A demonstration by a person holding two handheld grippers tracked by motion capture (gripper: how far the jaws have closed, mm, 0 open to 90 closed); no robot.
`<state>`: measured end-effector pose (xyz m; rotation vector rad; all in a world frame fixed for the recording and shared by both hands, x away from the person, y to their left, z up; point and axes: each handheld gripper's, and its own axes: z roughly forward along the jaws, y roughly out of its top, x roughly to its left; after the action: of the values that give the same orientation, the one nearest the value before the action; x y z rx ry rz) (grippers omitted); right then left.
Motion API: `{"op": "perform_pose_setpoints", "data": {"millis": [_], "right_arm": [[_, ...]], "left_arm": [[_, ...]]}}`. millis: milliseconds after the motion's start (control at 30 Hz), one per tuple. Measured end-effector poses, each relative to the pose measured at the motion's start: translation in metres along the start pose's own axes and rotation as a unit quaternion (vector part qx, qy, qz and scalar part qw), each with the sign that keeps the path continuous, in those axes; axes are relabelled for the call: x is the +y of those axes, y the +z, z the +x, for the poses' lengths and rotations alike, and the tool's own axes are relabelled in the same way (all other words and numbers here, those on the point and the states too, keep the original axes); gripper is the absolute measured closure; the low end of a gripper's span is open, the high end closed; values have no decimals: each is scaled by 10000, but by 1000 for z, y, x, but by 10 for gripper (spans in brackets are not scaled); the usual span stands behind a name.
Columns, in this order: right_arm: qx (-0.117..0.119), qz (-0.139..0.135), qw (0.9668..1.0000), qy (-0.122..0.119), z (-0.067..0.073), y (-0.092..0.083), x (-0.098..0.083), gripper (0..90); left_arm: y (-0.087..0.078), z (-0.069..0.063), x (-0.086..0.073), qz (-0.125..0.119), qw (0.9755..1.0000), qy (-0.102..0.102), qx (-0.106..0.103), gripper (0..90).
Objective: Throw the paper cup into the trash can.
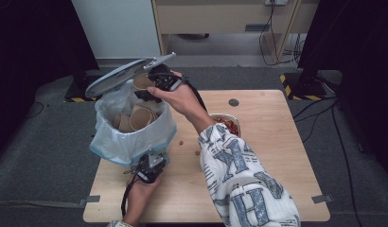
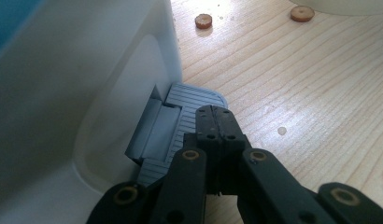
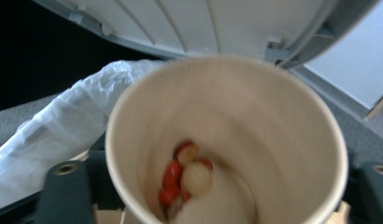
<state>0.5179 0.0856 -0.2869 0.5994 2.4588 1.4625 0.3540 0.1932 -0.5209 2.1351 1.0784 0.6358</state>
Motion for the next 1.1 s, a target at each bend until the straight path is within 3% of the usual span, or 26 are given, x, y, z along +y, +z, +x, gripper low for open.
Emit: {"op": "perform_pose_setpoints", "data": {"millis": [100,400,1100], "right_arm": [[-11,-71,10000,-7,2,7,-3,142],[49,-250,9997,-10,2,-4,-4,150],[68,-267,9996,32,-3,-22,-12,147]], "left_arm": [[0,0,0,-15,10000,-27,-6,893],[0,0,0,-20,10000,-28,-2,893],[0,0,0,-15,10000,-27,-3,893]]}}
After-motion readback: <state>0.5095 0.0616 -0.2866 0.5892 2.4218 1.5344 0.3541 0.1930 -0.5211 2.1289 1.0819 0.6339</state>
